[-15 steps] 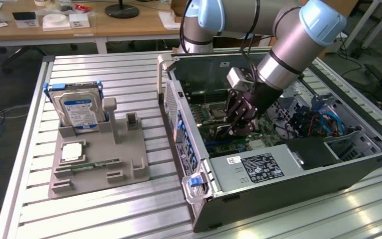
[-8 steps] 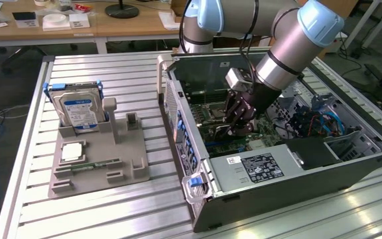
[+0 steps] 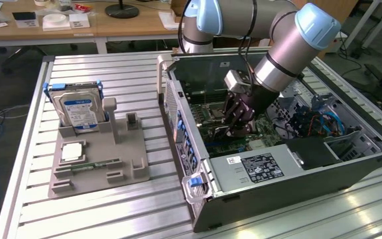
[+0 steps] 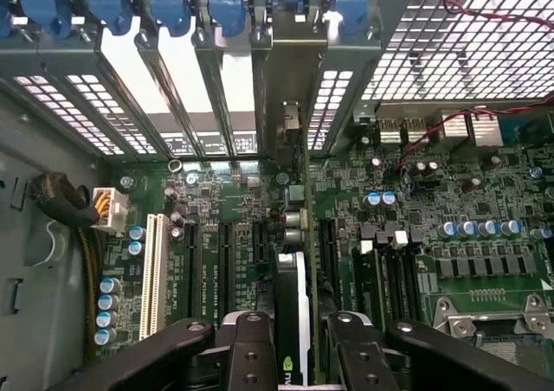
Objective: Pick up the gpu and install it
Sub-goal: 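Insert the gpu into the slot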
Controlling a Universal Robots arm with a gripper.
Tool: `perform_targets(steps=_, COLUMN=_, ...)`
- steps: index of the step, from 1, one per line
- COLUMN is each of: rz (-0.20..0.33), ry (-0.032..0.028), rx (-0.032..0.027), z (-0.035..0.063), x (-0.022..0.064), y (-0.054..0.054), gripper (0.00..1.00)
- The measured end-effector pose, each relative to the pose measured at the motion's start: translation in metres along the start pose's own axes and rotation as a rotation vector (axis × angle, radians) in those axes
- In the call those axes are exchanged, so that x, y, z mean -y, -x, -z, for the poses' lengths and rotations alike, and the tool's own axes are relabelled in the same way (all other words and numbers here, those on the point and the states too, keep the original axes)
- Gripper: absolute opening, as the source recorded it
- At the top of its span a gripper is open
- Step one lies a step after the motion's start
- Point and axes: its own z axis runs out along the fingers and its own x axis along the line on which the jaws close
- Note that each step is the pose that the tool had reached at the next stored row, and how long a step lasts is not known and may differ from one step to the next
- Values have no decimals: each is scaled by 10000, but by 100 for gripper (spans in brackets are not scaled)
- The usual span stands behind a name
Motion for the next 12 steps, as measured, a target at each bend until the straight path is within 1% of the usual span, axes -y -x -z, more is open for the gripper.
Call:
perform_targets(steps=3, rz=4, ry=4, rx=8, z=-23, x=9, y=0, gripper=28)
perform_targets(steps=12, rz=2, ry=6, rx=6, z=-23, x=8, y=0, gripper=28)
